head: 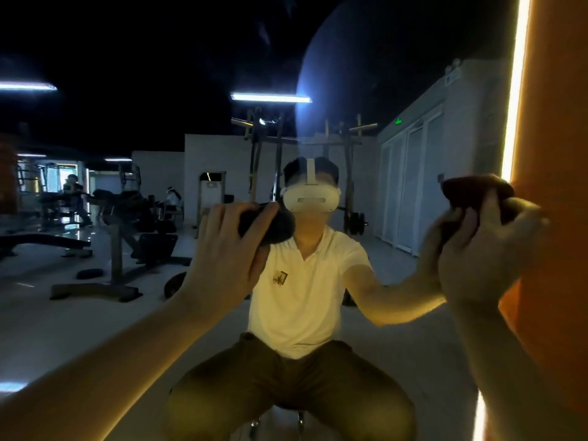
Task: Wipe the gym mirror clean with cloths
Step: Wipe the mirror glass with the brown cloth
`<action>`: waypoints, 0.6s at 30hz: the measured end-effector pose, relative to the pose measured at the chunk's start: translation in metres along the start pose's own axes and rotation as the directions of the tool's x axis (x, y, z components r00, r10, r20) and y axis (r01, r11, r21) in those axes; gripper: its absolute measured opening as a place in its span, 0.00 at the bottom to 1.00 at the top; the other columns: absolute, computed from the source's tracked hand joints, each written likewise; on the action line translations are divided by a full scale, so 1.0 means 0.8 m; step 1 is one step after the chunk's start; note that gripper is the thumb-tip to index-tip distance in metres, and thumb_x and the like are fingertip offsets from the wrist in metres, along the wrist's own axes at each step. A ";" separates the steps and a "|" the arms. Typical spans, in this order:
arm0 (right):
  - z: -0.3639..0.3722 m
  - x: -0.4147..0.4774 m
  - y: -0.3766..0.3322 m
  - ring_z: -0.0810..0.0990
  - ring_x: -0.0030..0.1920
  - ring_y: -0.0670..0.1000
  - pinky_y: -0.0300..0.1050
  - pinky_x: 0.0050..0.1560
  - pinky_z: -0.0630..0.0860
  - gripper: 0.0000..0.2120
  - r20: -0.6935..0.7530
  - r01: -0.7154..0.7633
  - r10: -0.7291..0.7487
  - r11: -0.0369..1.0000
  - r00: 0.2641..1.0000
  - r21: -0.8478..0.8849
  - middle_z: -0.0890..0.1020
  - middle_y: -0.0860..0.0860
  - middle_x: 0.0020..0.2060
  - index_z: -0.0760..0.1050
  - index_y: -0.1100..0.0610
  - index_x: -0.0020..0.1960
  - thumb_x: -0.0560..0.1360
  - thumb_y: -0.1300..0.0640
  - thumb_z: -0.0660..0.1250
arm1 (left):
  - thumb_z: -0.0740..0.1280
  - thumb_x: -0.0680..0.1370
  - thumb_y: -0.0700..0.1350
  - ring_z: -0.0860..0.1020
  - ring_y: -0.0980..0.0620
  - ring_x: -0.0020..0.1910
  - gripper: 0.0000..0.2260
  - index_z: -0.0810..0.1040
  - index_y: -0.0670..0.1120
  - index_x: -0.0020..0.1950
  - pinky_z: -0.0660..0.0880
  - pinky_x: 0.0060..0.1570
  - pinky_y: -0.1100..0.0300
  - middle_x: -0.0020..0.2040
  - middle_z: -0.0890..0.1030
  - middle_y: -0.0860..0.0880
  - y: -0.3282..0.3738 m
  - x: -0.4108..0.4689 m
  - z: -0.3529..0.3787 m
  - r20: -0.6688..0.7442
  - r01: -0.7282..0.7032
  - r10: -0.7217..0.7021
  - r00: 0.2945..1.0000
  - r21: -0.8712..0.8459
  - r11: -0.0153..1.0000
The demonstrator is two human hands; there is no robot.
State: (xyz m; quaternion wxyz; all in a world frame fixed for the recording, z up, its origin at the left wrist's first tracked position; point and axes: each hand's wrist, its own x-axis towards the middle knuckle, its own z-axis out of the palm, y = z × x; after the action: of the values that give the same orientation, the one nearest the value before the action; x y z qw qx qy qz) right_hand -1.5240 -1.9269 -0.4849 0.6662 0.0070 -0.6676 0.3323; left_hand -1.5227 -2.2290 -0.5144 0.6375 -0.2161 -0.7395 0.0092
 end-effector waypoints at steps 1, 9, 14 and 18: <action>0.007 -0.010 -0.012 0.78 0.61 0.61 0.44 0.58 0.73 0.17 -0.052 -0.049 0.048 0.999 0.997 -0.021 0.77 0.60 0.60 0.73 0.61 0.67 0.85 0.51 0.57 | 0.62 0.81 0.53 0.69 0.36 0.61 0.25 0.66 0.45 0.76 0.73 0.59 0.39 0.66 0.68 0.38 0.000 -0.004 0.000 0.010 0.003 -0.003 1.000 -0.002 1.000; 0.055 -0.126 -0.087 0.70 0.61 0.59 0.58 0.59 0.74 0.23 0.203 0.631 -0.607 0.772 0.768 -0.080 0.69 0.58 0.61 0.74 0.59 0.71 0.77 0.55 0.63 | 0.56 0.85 0.52 0.70 0.37 0.60 0.21 0.69 0.43 0.74 0.74 0.57 0.40 0.66 0.72 0.37 -0.002 -0.001 -0.013 0.027 -0.059 0.061 0.998 -0.056 0.997; 0.060 0.007 -0.076 0.68 0.59 0.60 0.58 0.60 0.73 0.27 0.223 0.778 -0.745 0.599 0.628 -0.190 0.75 0.60 0.61 0.75 0.58 0.69 0.71 0.53 0.72 | 0.60 0.82 0.49 0.71 0.38 0.61 0.19 0.71 0.44 0.72 0.75 0.57 0.41 0.65 0.74 0.37 -0.008 0.000 -0.012 0.062 -0.112 0.115 0.992 -0.042 0.993; 0.078 0.069 -0.130 0.66 0.64 0.62 0.61 0.66 0.67 0.27 0.122 0.588 -0.576 0.779 0.808 -0.216 0.73 0.60 0.65 0.76 0.55 0.68 0.69 0.59 0.75 | 0.61 0.82 0.48 0.72 0.40 0.60 0.19 0.70 0.44 0.71 0.75 0.57 0.45 0.63 0.74 0.37 -0.008 0.005 -0.017 0.037 -0.096 0.099 0.994 -0.072 0.993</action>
State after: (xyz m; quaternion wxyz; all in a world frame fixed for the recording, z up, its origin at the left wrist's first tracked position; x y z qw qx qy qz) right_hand -1.5386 -2.0122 -0.3838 0.7153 0.1389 -0.6844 0.0257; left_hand -1.5126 -2.2367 -0.5060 0.6131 -0.2739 -0.7408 0.0187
